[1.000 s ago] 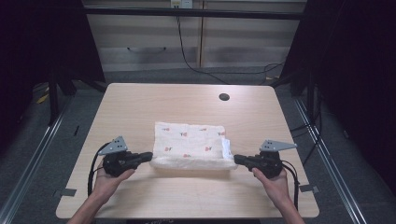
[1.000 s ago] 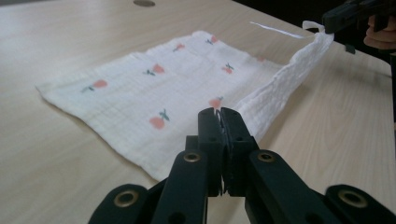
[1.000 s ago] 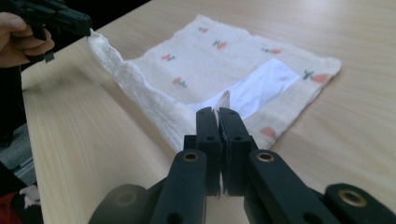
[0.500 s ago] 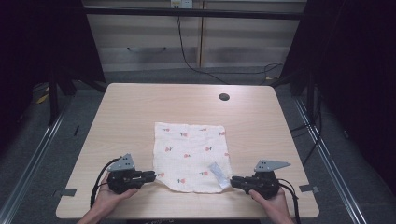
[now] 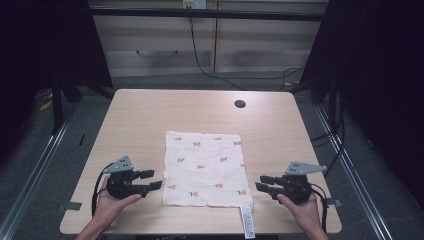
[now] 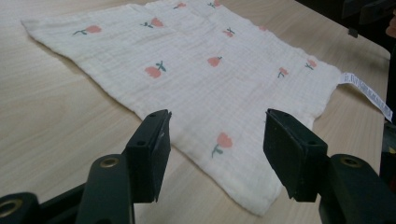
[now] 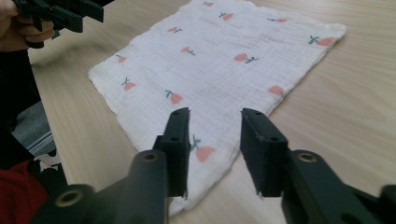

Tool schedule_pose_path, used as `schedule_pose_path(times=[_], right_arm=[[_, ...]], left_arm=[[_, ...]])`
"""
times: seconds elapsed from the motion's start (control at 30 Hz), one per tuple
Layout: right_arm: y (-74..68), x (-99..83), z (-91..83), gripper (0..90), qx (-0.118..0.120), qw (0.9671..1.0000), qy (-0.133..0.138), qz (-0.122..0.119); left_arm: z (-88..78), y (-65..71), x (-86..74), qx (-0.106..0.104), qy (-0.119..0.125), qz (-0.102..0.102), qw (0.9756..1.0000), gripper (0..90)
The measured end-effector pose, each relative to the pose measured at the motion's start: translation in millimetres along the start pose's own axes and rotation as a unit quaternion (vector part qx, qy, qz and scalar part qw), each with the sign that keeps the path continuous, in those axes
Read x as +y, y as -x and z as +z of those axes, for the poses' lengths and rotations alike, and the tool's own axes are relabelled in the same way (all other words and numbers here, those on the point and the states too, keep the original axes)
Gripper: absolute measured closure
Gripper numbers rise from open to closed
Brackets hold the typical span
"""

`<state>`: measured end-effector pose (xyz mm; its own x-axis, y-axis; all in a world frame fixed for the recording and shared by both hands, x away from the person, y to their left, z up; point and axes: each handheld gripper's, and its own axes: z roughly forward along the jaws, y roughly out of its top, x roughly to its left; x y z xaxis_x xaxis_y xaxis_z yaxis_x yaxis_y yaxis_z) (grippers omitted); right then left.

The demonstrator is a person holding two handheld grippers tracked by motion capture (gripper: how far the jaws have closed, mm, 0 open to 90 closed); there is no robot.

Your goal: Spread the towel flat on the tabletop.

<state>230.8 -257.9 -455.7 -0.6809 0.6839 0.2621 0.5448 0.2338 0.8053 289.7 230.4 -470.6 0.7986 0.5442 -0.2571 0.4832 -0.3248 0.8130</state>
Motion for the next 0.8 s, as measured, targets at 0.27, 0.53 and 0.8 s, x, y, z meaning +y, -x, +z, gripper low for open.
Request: schedule_pose_path(times=[0.27, 0.53, 0.8], right_arm=[[16.6, 33.5, 43.2, 50.8, 0.007, 0.9998, -0.018, -0.003], [23.2, 53.1, 66.4, 61.5, 0.0, 0.9986, -0.047, -0.027], [45.2, 42.7, 93.7, 61.9, 0.0, 0.9983, -0.058, -0.007]], left_arm=[[20.1, -15.0, 22.5, 0.0, -0.01, 0.012, 0.9999, 43.3], [41.5, -36.2, 43.5, 0.014, -0.012, 0.007, 0.9998, 57.1], [64.4, -39.1, 37.8, 0.002, -0.041, 0.008, 0.9991, 58.7]])
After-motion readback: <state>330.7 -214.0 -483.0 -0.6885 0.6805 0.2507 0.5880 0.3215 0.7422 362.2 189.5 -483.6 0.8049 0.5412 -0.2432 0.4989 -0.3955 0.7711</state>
